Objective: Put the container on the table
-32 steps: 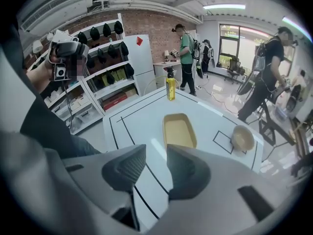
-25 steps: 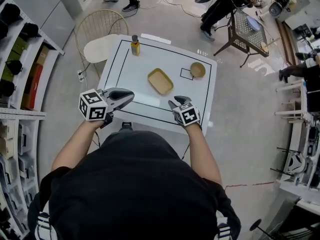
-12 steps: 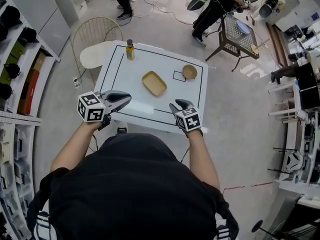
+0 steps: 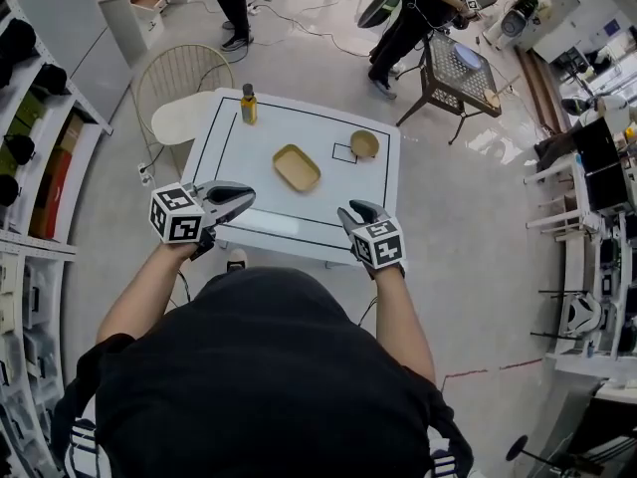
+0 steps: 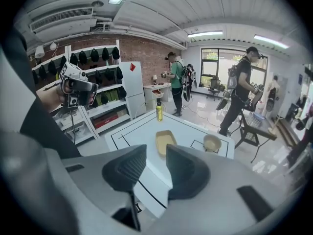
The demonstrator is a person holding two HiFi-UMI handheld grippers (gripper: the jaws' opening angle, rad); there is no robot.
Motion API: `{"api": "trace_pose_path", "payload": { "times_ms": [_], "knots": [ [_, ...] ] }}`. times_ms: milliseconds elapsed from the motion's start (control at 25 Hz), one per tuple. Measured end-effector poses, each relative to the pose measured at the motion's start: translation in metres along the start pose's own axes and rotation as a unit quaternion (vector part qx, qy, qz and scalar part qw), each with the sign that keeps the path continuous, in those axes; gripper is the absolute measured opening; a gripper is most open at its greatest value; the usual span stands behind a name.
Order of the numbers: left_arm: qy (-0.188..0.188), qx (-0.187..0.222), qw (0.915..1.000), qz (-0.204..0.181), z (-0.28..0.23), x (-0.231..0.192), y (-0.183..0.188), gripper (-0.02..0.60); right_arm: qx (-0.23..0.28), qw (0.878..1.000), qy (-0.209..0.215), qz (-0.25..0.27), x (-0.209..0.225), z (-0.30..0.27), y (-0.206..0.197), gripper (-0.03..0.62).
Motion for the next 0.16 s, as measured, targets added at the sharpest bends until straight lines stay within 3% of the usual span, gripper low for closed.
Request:
{"api": "trace_pose_path", "payload": {
  "times_ms": [160],
  "knots": [
    [0.005,-0.002,1.0,-0.001,0.0062,0.0029,-0.0013,0.031,0.013,1.0,-0.008,-0.002,-0.0013,0.0116,-0.0004,0.129]
  ]
}}
Point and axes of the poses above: the fingertips, and each gripper's own axes: z backward along the fingers, x to its right, y out of its top, the point moved 8 cm from there along z, backward along the fingers, and after that the axes turned 3 degrees about x, right-handed, at the moved point
